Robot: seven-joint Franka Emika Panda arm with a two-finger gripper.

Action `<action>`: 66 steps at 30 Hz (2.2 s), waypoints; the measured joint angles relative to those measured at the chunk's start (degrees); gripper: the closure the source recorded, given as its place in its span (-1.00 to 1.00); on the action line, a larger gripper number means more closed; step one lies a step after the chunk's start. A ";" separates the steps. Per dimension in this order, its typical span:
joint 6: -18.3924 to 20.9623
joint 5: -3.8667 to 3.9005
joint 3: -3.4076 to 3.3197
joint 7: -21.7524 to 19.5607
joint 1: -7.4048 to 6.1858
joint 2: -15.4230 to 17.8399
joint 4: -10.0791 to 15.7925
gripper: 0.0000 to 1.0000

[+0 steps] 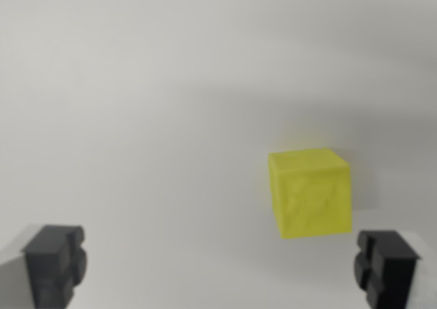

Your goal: Pick yellow cube

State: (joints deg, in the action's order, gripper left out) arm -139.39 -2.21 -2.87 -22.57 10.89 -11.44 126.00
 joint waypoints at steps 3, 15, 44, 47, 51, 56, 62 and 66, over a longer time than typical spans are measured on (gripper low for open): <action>-0.88 -0.05 0.00 0.98 0.45 -0.68 0.35 -1.00; -4.41 -0.26 0.01 4.97 2.27 -3.58 1.45 -1.00; -12.41 -0.68 0.03 14.54 6.70 -12.09 2.02 -1.00; -13.18 -0.72 0.03 15.52 7.17 -13.09 1.93 -1.00; -14.13 -0.75 0.04 16.80 7.78 -14.36 1.74 -1.00; -15.12 -0.90 0.05 17.51 8.10 -15.60 1.52 -1.00; -17.09 -1.24 0.07 16.94 7.09 -17.32 1.77 -1.00; -18.28 -1.54 0.08 16.83 6.69 -18.66 1.66 -1.00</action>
State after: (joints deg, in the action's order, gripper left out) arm -157.66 -3.74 -2.79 -5.74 17.58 -30.09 127.66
